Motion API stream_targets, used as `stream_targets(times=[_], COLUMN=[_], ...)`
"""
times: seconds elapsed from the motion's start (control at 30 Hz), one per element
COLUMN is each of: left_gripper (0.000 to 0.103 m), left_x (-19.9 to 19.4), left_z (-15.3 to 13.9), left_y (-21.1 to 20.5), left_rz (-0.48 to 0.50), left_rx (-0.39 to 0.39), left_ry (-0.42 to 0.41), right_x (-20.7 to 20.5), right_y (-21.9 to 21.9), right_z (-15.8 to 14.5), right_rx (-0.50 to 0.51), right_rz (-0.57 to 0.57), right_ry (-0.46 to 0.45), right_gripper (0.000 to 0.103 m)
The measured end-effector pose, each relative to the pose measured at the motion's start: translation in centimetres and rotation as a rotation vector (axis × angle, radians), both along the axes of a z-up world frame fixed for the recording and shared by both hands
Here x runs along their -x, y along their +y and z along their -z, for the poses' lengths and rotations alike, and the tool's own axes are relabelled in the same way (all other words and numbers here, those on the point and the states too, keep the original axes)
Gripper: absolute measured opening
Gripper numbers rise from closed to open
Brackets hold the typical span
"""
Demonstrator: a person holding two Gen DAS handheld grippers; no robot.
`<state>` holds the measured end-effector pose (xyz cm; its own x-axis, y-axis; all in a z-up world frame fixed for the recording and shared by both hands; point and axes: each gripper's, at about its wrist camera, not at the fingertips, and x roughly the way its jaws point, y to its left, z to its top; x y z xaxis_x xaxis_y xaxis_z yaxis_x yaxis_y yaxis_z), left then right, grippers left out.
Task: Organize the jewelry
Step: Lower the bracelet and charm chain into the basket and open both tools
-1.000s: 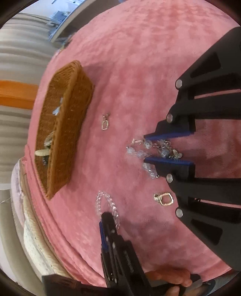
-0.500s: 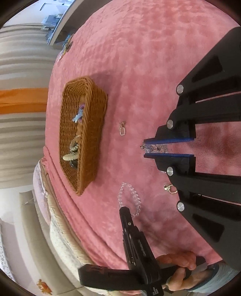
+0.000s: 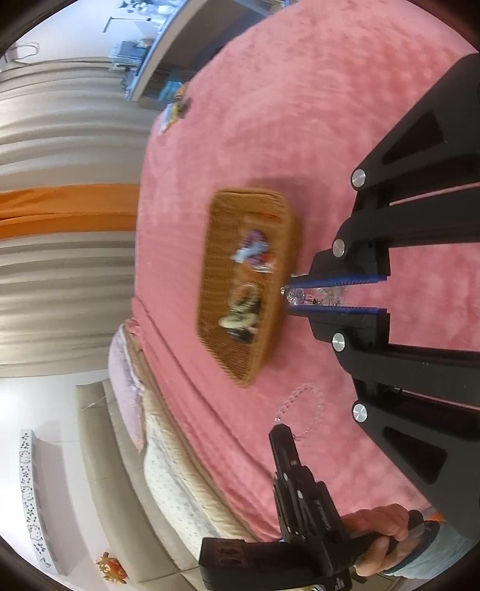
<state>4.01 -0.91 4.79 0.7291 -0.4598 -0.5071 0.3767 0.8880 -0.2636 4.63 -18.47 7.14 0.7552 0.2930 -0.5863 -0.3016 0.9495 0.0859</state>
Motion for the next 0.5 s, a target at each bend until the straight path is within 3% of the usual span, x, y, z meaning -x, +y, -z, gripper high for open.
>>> stream_targets(times=[0.23, 0.5], left_gripper=[0.006, 0.006], left_x=[-4.5, -13.1], left_z=[-4.0, -3.0], left_y=[-1.8, -1.9], left_rz=[0.0, -0.071], left_rx=[-0.003, 0.074], left_ry=[-0.078, -0.088], right_x=[-5.9, -14.5], right_y=[-0.2, 0.0], right_z=[-2.8, 0.0], right_rx=[-0.008, -0.054], right_rz=[0.029, 0.056], right_ry=[-0.048, 0.011], right_gripper=[0.008, 0.008])
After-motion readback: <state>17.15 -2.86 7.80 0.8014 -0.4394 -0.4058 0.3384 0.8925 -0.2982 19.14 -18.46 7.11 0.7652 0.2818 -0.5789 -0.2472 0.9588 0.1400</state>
